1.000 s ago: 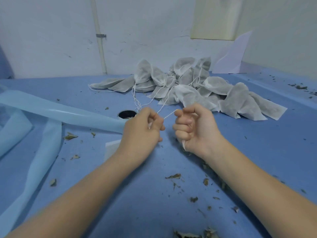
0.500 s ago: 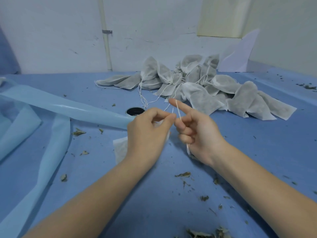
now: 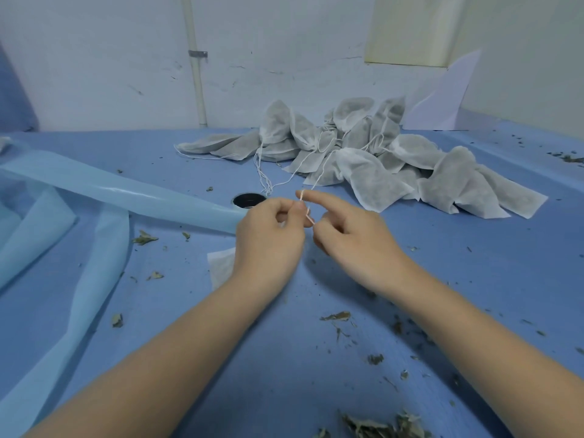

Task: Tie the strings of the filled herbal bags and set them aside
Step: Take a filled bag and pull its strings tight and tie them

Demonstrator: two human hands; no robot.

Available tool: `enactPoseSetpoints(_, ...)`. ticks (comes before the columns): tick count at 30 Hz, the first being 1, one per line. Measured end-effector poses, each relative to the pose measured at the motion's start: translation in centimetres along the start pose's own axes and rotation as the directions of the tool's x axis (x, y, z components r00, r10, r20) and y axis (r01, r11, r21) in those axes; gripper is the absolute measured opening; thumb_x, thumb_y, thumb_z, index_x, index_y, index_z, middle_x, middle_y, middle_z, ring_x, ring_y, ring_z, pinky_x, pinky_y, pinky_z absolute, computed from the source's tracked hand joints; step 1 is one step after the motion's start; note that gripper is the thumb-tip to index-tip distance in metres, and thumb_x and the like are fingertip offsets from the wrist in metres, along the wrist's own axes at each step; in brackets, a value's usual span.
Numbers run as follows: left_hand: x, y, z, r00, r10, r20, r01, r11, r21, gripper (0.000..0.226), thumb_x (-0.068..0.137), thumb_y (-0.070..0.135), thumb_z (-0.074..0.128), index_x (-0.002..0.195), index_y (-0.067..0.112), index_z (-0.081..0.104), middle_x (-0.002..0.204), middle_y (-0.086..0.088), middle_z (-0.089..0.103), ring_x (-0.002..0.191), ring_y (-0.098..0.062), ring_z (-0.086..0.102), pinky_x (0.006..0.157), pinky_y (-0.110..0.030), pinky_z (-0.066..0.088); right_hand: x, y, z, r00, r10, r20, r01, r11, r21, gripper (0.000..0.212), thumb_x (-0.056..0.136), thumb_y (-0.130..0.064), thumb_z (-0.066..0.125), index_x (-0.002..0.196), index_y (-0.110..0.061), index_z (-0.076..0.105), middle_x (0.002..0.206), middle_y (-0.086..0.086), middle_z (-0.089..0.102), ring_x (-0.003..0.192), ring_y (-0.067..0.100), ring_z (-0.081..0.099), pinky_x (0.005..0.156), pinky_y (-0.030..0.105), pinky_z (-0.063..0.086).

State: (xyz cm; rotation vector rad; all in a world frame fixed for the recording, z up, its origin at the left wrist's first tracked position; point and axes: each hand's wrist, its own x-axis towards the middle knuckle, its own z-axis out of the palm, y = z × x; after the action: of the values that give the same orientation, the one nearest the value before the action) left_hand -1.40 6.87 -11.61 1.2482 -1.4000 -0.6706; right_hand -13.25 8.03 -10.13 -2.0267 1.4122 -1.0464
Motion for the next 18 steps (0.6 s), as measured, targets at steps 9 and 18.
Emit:
enactPoseSetpoints(9,0.3,-0.6,-0.1,0.997,-0.065,-0.033,0.054,0.965,-0.257,0.026,0.095,0.014,0.051,0.072,0.022,0.061,0.061,0.018,0.065,0.061,-0.003,0.054,0.072,-0.025,0.04,0.7,1.0,-0.9,0.975,0.217,0.042,-0.219,0.924,0.312,0.006,0.087,-0.022,0.065,0.086,-0.023,0.058,0.049,-0.015,0.045,0.049,0.006,0.039,0.055,0.023,0.031)
enactPoseSetpoints(18,-0.5,0.3,-0.8,0.964,0.111,0.24,-0.033,0.952,-0.305,0.027,0.094,0.006,0.051,0.074,0.018,0.064,0.065,0.015,0.064,0.067,0.0,0.054,0.068,-0.015,0.038,1.0,1.2,-2.7,0.952,0.255,0.172,-0.305,0.85,0.429,0.012,0.076,-0.019,0.073,0.064,-0.015,0.073,0.057,-0.002,0.039,0.055,0.01,0.025,0.052,0.023,0.02)
